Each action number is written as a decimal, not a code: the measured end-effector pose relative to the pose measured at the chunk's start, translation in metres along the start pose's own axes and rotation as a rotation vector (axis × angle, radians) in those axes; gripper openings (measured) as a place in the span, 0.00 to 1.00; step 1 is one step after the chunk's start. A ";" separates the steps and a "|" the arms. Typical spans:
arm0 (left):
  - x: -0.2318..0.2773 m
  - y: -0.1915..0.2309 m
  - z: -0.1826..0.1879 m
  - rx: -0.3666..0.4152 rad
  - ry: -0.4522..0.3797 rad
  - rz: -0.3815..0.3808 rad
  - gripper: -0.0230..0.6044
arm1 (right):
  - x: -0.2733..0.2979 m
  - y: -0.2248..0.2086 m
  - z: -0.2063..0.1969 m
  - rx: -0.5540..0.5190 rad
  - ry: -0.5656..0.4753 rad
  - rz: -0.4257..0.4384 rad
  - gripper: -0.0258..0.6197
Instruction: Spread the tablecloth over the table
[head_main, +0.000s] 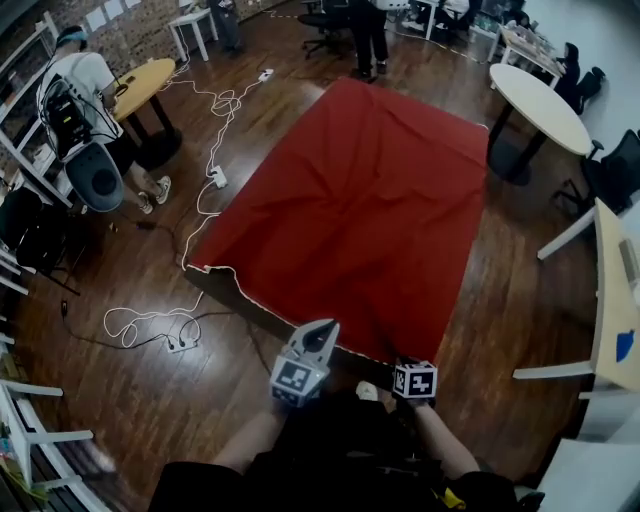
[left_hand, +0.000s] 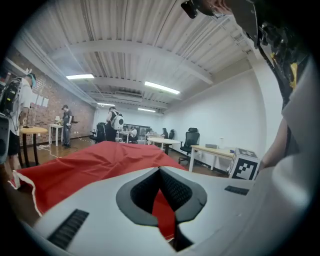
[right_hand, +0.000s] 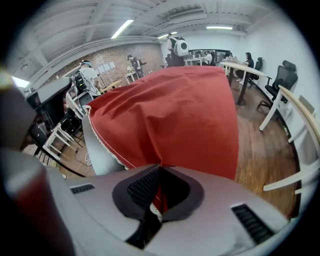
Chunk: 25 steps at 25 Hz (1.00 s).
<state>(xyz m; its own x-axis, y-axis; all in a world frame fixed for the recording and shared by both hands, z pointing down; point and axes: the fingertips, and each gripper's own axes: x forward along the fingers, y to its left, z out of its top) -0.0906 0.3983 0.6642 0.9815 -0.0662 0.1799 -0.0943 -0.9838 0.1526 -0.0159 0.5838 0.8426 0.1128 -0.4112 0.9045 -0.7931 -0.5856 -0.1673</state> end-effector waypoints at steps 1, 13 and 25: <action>0.004 -0.004 -0.001 0.004 0.006 -0.020 0.04 | -0.003 -0.004 -0.005 0.007 -0.001 -0.014 0.06; 0.032 -0.055 -0.003 0.021 0.062 -0.186 0.04 | -0.036 -0.026 -0.040 0.085 0.027 -0.047 0.07; 0.030 -0.046 0.000 0.038 0.075 -0.139 0.04 | -0.078 -0.027 0.011 0.039 -0.226 -0.054 0.31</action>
<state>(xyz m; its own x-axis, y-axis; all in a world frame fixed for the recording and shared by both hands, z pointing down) -0.0570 0.4411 0.6626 0.9692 0.0823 0.2320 0.0495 -0.9883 0.1440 0.0035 0.6236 0.7725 0.2895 -0.5219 0.8024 -0.7592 -0.6357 -0.1396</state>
